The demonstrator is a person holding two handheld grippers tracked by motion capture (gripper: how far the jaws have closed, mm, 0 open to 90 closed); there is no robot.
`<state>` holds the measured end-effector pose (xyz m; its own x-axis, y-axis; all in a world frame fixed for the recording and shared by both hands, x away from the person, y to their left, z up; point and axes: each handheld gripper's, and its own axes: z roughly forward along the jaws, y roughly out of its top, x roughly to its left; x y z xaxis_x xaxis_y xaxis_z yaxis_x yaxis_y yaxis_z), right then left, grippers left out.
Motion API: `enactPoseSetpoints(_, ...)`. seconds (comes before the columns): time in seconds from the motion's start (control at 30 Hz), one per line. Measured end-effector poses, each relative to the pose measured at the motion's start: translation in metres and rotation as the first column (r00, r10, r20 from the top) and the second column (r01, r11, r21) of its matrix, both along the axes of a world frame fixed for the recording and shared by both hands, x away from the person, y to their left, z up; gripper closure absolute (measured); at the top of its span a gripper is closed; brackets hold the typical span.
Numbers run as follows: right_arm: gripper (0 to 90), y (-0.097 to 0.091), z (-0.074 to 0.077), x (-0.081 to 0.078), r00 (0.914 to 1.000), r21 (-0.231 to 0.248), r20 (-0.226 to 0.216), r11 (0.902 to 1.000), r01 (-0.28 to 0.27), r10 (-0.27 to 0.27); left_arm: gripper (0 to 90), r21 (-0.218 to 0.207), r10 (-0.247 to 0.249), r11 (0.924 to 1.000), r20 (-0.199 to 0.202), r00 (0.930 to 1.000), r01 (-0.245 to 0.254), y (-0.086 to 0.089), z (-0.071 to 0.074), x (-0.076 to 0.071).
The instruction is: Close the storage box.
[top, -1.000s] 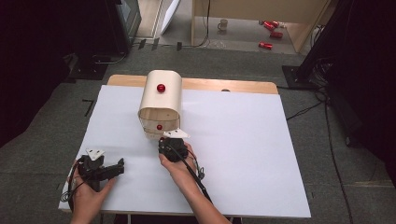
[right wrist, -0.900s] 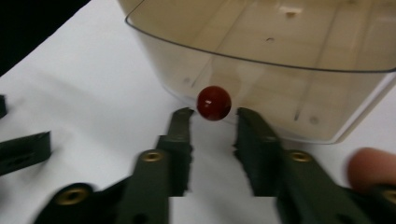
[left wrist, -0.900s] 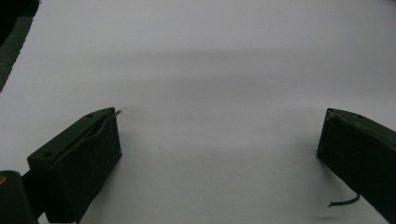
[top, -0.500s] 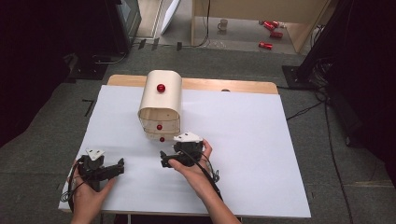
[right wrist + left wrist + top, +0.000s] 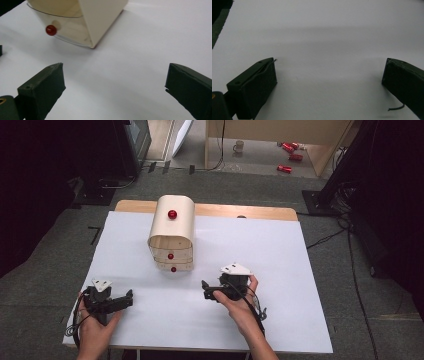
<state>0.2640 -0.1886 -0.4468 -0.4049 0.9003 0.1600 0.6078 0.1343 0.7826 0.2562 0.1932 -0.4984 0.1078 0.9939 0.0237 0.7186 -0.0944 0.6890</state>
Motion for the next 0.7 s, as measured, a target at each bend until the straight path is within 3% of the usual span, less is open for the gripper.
enactPoseSetpoints(0.3,2.0,-0.05,0.0,-0.005,0.9967,-0.003,0.006,0.9967,0.081,-0.081,0.0,0.0,0.0,1.0,0.001,1.0,0.0,0.0,0.0,0.0)
enactPoseSetpoints(0.57,2.0,-0.095,-0.002,-0.011,0.9905,-0.023,0.009,0.9903,0.137,-0.137,0.0,0.0,0.0,1.0,0.0,1.0,0.0,0.0,0.0,0.0)
enactPoseSetpoints(0.7,2.0,-0.12,-0.005,-0.015,0.9841,-0.011,0.005,0.984,0.178,-0.178,0.0,0.001,0.0,1.0,0.0,1.0,0.0,0.0,0.0,0.0)
